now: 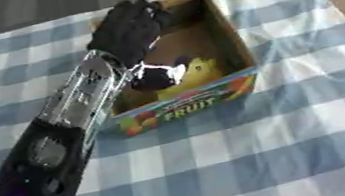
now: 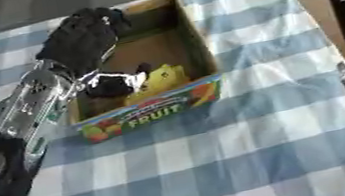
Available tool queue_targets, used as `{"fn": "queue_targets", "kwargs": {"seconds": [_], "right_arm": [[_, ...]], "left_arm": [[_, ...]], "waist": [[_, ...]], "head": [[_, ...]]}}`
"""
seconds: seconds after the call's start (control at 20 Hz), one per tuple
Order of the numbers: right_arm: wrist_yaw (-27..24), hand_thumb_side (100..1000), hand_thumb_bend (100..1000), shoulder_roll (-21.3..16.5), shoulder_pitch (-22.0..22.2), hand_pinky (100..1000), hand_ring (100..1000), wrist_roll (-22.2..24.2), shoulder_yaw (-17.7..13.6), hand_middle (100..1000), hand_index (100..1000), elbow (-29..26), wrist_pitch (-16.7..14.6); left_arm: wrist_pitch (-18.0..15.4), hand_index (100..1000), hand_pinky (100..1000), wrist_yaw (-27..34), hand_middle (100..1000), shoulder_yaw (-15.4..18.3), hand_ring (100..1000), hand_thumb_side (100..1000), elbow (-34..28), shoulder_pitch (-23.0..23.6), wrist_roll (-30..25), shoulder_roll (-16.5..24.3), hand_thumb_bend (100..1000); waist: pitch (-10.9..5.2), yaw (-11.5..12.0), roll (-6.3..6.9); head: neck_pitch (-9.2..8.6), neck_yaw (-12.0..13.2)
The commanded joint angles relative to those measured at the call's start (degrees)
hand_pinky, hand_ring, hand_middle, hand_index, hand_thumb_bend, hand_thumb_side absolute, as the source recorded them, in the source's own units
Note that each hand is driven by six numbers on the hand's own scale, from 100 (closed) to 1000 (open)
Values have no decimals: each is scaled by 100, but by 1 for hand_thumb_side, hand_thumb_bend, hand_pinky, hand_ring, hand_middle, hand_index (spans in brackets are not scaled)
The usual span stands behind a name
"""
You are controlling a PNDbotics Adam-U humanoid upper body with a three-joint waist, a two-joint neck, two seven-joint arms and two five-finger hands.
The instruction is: Pick up objects on the table and place them in the box.
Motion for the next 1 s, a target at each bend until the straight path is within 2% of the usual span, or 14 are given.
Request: {"fn": "queue_targets", "kwargs": {"seconds": [0.05,0.15,0.3,0.45,0.6,0.75,1.0], "right_arm": [[-42,920,100,-97,-67,762,728,-13,-39,767,904,-85,-5],[-42,920,100,-95,-55,762,728,-22,-46,767,904,-85,0],[-41,918,100,-101,-39,762,728,-47,-66,766,904,-85,2],[-41,916,100,-106,-24,762,728,-71,-79,766,904,-85,4],[-37,913,100,-108,1,761,728,-101,-100,766,904,-85,12],[-35,913,100,-107,9,761,729,-127,-114,766,904,-85,14],[-33,907,100,-112,20,761,729,-190,-149,766,904,-85,3]], "left_arm": [[112,945,838,37,805,124,877,790,-229,-53,132,76,157],[289,928,786,177,765,224,835,743,-454,-11,306,108,100],[713,895,700,729,703,437,772,709,-921,99,715,233,100],[1197,842,594,1503,613,646,684,687,-1313,249,1259,396,100],[1499,798,519,2533,552,830,611,652,-1609,449,1811,563,100],[1636,789,490,3632,526,986,584,657,-1890,645,2344,735,100],[1675,796,486,5225,525,1257,574,680,-2432,1078,3032,1034,100]], "waist": [[-167,-2,-45],[-176,10,-52],[-195,37,-61],[-214,63,-70],[-234,97,-83],[-249,123,-102],[-275,164,-156]], "head": [[-16,6],[-17,-3],[-10,-42],[0,-94],[13,-138],[21,-159],[35,-176]]}}
